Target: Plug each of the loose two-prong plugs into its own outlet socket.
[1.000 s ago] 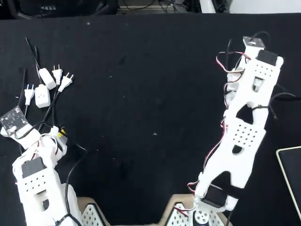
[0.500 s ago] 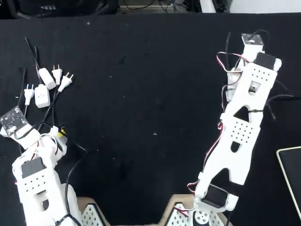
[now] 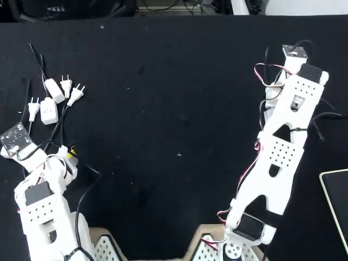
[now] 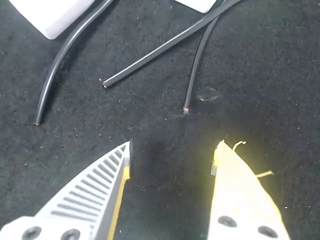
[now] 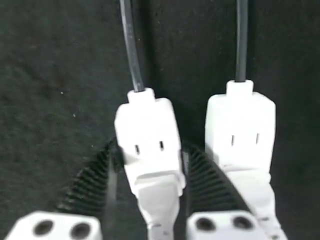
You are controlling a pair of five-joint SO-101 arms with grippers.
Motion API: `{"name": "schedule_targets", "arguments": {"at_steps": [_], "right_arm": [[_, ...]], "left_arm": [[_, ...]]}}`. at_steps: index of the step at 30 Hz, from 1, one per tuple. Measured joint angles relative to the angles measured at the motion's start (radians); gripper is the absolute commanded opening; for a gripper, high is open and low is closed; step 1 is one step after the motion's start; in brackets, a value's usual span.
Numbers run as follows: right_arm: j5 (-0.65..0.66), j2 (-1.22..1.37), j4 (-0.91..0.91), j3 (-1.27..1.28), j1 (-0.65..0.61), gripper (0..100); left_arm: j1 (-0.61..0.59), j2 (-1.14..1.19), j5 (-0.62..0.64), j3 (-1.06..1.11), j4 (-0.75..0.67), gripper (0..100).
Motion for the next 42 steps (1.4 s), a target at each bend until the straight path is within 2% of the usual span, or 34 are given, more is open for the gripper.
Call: {"name": "schedule_targets", "arguments": {"at_steps": [10, 22, 28, 35, 42], "right_arm": [[0.008, -0.032, 0.0, 0.005, 0.0, 17.2], [0.008, -0.425, 0.0, 0.083, -0.083, 17.0], [0.008, -0.72, 0.0, 0.423, -0.176, 17.2], [0.008, -1.063, -0.008, 0.954, -0.379, 17.0], [-0.012, -1.364, -0.163, 1.389, -0.598, 17.0]], "left_arm": [[0.0, 0.0, 0.0, 0.0, 0.0, 27], [0.0, 0.0, 0.0, 0.0, 0.0, 27], [0.0, 0.0, 0.0, 0.0, 0.0, 27], [0.005, 0.0, 0.0, 0.0, 0.0, 27], [0.009, 0.0, 0.0, 0.0, 0.0, 27]]}}
